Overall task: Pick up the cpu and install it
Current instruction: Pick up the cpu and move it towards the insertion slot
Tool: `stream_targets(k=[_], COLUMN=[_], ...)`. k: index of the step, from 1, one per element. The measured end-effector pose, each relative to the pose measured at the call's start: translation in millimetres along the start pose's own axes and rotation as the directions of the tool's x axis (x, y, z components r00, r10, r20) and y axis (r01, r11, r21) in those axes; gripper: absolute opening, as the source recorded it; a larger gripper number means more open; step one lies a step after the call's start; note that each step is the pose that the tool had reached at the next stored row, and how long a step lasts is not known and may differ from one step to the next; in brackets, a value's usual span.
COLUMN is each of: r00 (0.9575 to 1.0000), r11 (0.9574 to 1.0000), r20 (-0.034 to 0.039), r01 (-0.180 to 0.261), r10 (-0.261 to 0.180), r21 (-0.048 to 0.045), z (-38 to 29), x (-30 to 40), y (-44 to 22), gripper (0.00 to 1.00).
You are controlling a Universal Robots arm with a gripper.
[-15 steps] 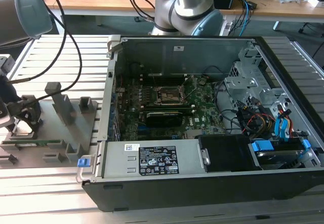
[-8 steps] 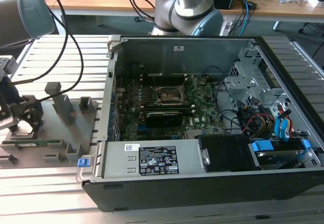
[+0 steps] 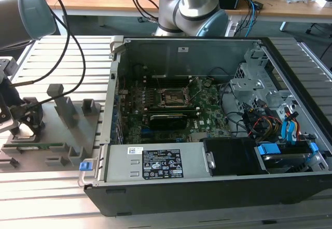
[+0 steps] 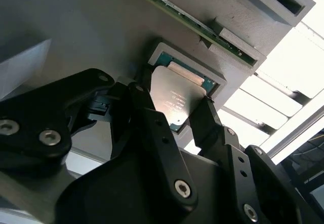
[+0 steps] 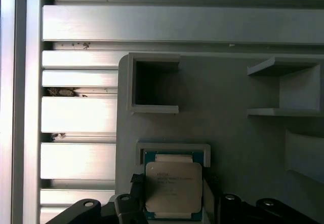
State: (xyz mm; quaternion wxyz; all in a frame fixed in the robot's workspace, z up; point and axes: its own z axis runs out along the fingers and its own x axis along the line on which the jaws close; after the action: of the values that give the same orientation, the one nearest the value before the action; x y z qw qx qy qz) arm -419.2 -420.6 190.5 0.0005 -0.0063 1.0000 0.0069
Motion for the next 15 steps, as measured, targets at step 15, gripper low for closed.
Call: stream_targets(k=[15], r00=[1.0000], r11=[1.0000], r20=[-0.0001], r01=[0.000], r10=[0.000], r21=[-0.0017], z=[-2.8], x=[0.0], y=[0.2], gripper=[0.55])
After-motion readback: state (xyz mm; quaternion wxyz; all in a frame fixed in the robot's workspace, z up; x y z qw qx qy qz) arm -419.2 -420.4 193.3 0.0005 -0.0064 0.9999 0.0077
